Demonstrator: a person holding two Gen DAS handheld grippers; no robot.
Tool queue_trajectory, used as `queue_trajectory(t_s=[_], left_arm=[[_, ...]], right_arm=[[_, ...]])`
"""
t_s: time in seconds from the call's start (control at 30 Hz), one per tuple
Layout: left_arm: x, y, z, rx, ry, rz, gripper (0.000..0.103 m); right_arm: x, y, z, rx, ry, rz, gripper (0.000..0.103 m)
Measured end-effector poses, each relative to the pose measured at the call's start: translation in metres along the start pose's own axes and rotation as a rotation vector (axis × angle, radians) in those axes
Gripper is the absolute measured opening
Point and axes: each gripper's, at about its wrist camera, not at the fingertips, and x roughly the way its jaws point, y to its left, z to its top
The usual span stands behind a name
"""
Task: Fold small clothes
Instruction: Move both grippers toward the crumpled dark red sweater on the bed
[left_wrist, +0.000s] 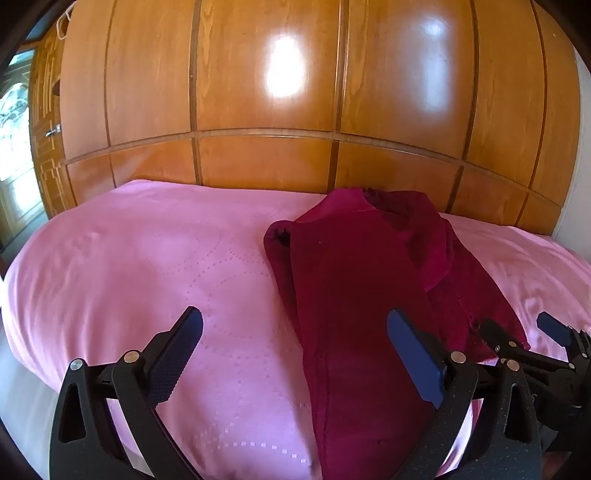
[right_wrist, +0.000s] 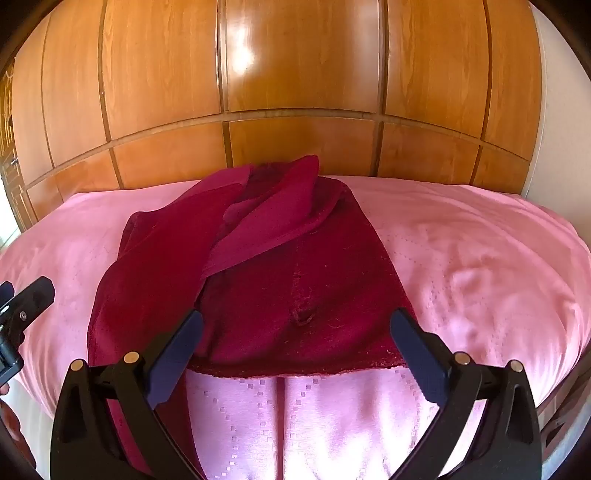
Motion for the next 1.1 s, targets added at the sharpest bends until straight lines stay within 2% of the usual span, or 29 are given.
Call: queue_trajectory(t_s=[0.93,1.03,1.1], left_arm=[[-0.004,-0.013,0.001,0.041,-0.022,-0.022,0.099],[-0.002,-0.017,0.001,0.059,-0.019,-0.05,0.099],[-0.003,-0.024,0.0,0.089,-0.026,-0.109,0.099]], right_arm=[[-0.002,-0.006,0.001,0.016,-0.014,-0.012,0.101],[0.001,-0.009,0.001,0.021,-0.007,-0.021,0.101],[0.004,-0.015,0.001,0.029,0.0,-0.032,0.101]])
